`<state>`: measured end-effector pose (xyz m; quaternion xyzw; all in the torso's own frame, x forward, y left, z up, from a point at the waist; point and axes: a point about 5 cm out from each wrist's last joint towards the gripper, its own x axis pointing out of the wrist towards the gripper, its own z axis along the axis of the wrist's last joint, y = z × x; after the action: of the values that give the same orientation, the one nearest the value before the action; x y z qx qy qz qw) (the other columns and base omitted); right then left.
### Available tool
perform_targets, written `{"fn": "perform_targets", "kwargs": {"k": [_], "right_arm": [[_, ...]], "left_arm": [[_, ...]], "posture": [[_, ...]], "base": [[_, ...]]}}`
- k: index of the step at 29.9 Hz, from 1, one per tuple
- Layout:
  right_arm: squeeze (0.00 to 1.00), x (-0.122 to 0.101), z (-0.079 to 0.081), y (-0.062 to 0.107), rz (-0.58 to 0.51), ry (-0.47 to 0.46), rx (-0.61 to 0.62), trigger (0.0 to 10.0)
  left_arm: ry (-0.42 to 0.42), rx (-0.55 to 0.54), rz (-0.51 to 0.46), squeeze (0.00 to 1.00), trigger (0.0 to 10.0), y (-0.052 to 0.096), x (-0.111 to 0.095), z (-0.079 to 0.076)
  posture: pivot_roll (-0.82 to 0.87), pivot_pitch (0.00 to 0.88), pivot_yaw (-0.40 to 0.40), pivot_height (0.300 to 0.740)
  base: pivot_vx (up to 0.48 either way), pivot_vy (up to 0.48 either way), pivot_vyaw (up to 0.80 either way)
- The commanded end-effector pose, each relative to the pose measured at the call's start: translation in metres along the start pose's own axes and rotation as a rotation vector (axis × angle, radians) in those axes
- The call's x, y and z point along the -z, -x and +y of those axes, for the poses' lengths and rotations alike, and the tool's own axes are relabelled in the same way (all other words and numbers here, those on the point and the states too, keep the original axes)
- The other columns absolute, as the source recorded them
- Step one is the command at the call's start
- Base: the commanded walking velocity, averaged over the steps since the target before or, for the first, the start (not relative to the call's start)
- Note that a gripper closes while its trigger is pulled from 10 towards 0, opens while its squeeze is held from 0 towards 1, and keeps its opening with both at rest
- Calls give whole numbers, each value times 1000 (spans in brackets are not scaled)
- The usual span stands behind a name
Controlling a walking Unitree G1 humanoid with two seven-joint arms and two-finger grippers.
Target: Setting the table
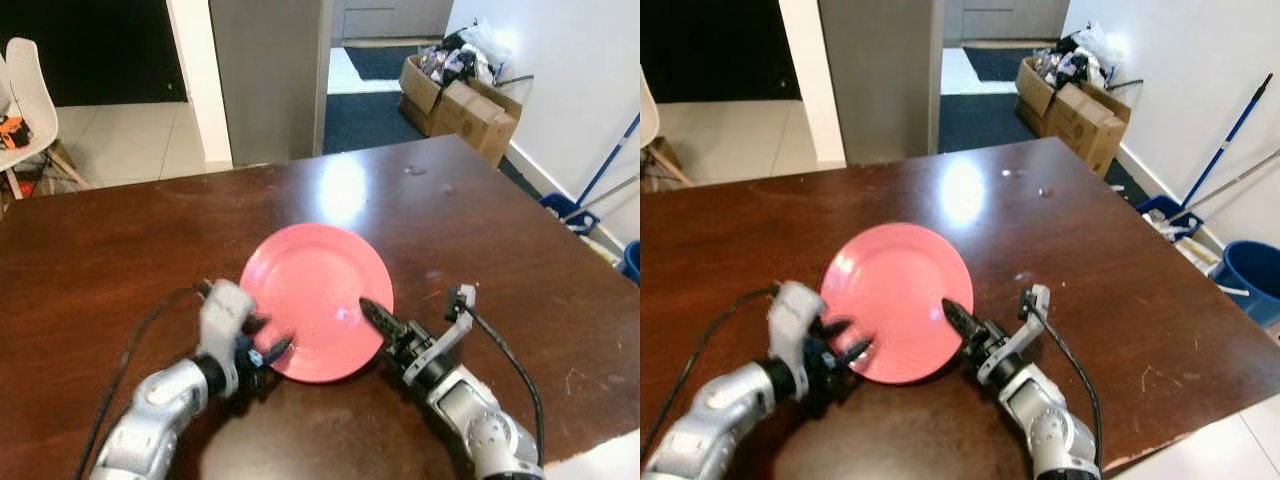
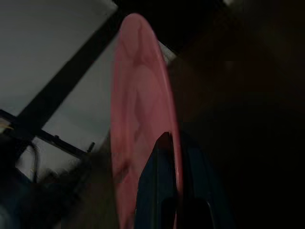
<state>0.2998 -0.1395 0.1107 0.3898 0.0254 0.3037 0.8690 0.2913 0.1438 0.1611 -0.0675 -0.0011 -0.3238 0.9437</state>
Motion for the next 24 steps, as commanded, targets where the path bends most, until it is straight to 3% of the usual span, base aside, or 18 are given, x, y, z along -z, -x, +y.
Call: {"fn": "perform_targets", "kwargs": {"k": [1, 2, 3, 4, 6, 9, 12, 14, 16, 19, 24], "right_arm": [[0, -7, 5, -2, -31, 6, -24, 0], [0, -9, 6, -3, -36, 12, -24, 0], [0, -16, 12, -9, -54, 88, -17, 10000], [0, -16, 12, -9, -54, 88, -17, 10000], [0, -27, 19, -16, -110, 142, -3, 10000], [0, -38, 25, -21, -168, 162, 1, 10000], [0, -61, 34, -31, -290, 207, 48, 10000], [0, -71, 42, -36, -335, 213, 34, 10000], [0, -76, 49, -38, -352, 221, 21, 10000], [0, -79, 58, -41, -366, 213, -6, 10000], [0, -69, 66, -43, -345, 157, -45, 10000]], "left_arm": [[29, 16, -69, 0, 10000, 4, -20, 0], [34, 22, -88, 0, 10000, 4, -26, 0], [66, 52, -194, 0, 10000, 9, -56, 2], [66, 52, -194, 0, 10000, 9, -56, 2], [101, 73, -295, 0, 10000, 16, -83, 5], [135, 48, -361, 0, 10000, 21, -96, 10], [182, -212, -422, 0, 10000, 29, -99, 40], [162, -410, -354, 0, 10000, 33, -83, 60], [107, -488, -282, 0, 10000, 36, -71, 65], [23, -526, -161, 0, 10000, 38, -48, 61], [47, -546, -53, 0, 10000, 38, -20, 49]], "posture": [[46, 27, 60, 740], [46, 27, 60, 740], [47, 30, 62, 740], [47, 30, 62, 740], [48, 32, 63, 740], [48, 32, 62, 740], [55, 32, 55, 740], [55, 32, 52, 740], [56, 32, 51, 740], [53, 32, 47, 740], [49, 33, 46, 740]], "base": [[0, 0, 0], [0, 0, 0], [0, 0, 0], [0, 0, 0], [0, 0, 0], [0, 0, 0], [0, 0, 0], [0, 0, 0], [0, 0, 0], [0, 0, 0], [0, 0, 0]]}}
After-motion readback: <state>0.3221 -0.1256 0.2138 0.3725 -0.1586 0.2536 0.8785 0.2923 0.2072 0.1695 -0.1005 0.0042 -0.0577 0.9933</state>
